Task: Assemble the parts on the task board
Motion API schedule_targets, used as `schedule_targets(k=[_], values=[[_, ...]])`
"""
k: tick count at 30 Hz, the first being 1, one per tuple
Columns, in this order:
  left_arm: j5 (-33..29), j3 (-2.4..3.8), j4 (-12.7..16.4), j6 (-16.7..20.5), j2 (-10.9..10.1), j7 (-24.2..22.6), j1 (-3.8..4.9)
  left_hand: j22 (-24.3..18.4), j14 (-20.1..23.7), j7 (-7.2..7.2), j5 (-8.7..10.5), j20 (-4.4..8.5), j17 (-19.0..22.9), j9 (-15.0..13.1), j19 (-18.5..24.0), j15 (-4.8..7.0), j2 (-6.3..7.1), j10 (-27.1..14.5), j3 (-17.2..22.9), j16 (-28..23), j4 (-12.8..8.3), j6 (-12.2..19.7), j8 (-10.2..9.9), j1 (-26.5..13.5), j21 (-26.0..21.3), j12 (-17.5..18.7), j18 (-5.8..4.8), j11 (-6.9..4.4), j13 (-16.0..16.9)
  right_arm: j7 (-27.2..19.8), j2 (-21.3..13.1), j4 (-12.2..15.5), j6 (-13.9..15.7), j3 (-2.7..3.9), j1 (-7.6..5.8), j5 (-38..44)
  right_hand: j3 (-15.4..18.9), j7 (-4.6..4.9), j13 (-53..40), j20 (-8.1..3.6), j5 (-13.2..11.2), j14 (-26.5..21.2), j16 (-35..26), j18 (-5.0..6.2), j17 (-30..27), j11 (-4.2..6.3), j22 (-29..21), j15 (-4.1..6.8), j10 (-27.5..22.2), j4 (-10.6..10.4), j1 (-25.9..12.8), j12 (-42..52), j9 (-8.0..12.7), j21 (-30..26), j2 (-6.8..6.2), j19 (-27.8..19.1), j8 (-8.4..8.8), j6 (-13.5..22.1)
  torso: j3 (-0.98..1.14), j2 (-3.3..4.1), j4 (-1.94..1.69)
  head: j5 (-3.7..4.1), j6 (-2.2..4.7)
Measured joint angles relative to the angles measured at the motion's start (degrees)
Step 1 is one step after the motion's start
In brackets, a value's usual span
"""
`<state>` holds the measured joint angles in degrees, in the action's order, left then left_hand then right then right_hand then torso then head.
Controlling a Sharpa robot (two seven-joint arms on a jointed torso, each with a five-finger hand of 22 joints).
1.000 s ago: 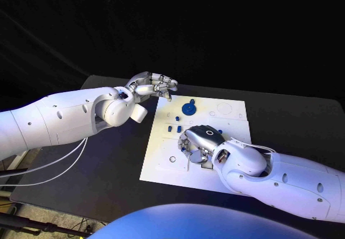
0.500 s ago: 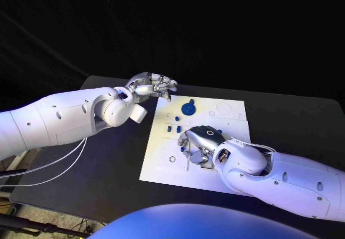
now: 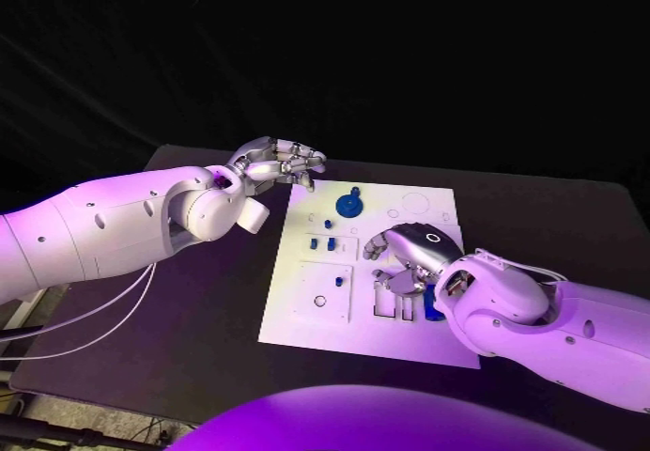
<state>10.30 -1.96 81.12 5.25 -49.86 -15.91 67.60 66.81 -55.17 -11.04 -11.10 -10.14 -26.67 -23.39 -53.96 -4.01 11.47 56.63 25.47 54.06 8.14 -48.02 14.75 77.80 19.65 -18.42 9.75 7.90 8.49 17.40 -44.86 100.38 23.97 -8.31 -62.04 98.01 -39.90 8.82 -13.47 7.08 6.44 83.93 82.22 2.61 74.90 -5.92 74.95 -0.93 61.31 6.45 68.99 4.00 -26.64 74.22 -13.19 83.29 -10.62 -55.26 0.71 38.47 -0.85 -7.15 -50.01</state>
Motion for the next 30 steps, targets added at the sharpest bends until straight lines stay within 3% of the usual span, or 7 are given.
schedule_targets(k=[3, 5, 8, 16, 23, 30], values=[[0.0, 0.00, 0.0, -0.1, -0.1, 0.0, 0.00, -0.1, 0.0, 0.00, 0.00, 0.00, 0.0, 0.0, 0.0, 0.00, 0.00, 0.0, 0.0, 0.0, 0.0, 0.0, 0.0, 0.0, 0.0, 0.0, 0.00, 0.00, 0.0, 0.0, -2.0, 0.3, 0.1, 0.18, -1.08, -0.6, 1.2, -0.01, 0.4, 0.00, 0.0, 0.0, -0.2, 0.00, 0.0, -0.01, 0.0, 0.00, 0.0, -0.1, -0.5, 0.0, 0.3, -0.6, -0.53, 0.0, 0.00, 0.0, 0.01, 0.01, 0.01, 0.48, 0.00], [0.0, 0.00, 0.1, -0.1, -0.1, 0.0, 0.00, -0.1, 0.0, 0.00, 0.00, 0.00, 0.0, 0.0, 0.0, 0.00, 0.00, 0.0, 0.0, 0.0, 0.0, 0.0, 0.0, 0.0, 0.0, 0.0, 0.00, 0.00, 0.0, 0.0, -3.2, 0.3, -0.1, 0.30, -1.95, -1.0, 3.0, -0.65, 0.9, 0.32, -0.6, 0.2, -0.3, 0.03, 0.0, -0.16, 0.0, -0.20, -1.2, -0.4, -0.8, 0.0, 0.7, -2.3, -0.75, -0.4, 0.59, 0.7, 0.01, 0.02, -0.01, 0.79, 0.00], [0.0, 0.00, 0.1, -0.2, -0.1, 0.0, 0.00, -0.1, 0.0, 0.00, 0.00, 0.00, 0.0, 0.0, 0.0, 0.00, 0.00, 0.0, 0.0, 0.0, 0.0, 0.0, 0.0, 0.0, 0.0, 0.0, 0.00, 0.00, 0.0, -0.1, -4.5, -0.2, -0.6, 0.39, -2.74, -1.6, 5.0, -0.93, 1.4, 0.30, -1.0, 0.2, -0.7, 0.90, -0.1, -0.32, 0.0, -0.20, -1.8, -0.6, -0.8, 0.0, 1.2, -3.4, -0.75, -0.9, 0.90, 0.9, -0.01, 0.02, -0.01, 1.05, 0.00], [0.0, 0.01, 0.1, -0.3, -0.1, 0.0, -0.01, -0.1, 0.2, 0.00, 0.45, 0.00, 0.0, 0.0, 0.0, -0.21, 0.23, 0.0, 0.0, 0.0, 0.0, 0.0, 0.3, -0.2, -0.2, 0.0, 0.00, 0.00, 0.0, -0.7, -5.2, -2.0, -2.5, 0.38, -3.21, -2.4, 6.0, -1.13, 1.5, 0.30, -1.2, 0.2, -0.7, 0.90, 0.0, -0.32, 0.0, -0.20, -1.8, -0.6, -0.7, 0.0, 1.5, -3.4, -0.74, -0.9, 1.17, 1.1, 0.01, 0.04, -0.08, 1.48, 0.00], [0.0, 0.01, 0.0, -0.5, -0.1, 0.0, -0.01, -0.1, 0.2, 0.00, 0.45, 0.00, 0.0, 0.0, 0.0, -0.21, 0.23, 0.0, 0.0, 0.0, 0.0, 0.0, 0.3, -0.2, -0.2, -0.2, 0.00, 0.00, 0.0, -1.2, -4.2, -3.5, -3.9, 0.36, -3.26, -2.8, 6.1, -1.13, 1.6, 0.29, -1.2, 0.2, -0.7, 0.90, 0.0, -0.31, 0.0, -0.20, -1.7, -0.5, 0.4, 0.4, 1.8, -2.3, 0.35, -0.9, 1.17, 1.1, -0.02, 0.07, -0.20, 1.70, 0.00], [0.0, 0.00, 0.0, -0.5, -0.2, 0.0, -0.01, -0.1, 0.2, 0.00, 0.45, 0.00, 0.0, 0.0, 0.0, -0.21, 0.23, 0.0, 0.0, 0.0, 0.0, 0.0, 0.3, -0.2, -0.2, -0.2, 0.00, 0.00, 0.0, -1.4, -3.7, -4.1, -5.1, 0.31, -3.22, -3.0, 4.9, -0.79, 1.7, -0.03, -1.7, 0.2, -0.3, 0.90, 0.0, 0.28, 0.0, -0.20, 1.0, -1.1, 0.4, 1.0, 2.1, 0.0, 0.38, 0.4, 1.08, -0.3, -0.05, 0.13, -0.21, 1.64, 0.00]])
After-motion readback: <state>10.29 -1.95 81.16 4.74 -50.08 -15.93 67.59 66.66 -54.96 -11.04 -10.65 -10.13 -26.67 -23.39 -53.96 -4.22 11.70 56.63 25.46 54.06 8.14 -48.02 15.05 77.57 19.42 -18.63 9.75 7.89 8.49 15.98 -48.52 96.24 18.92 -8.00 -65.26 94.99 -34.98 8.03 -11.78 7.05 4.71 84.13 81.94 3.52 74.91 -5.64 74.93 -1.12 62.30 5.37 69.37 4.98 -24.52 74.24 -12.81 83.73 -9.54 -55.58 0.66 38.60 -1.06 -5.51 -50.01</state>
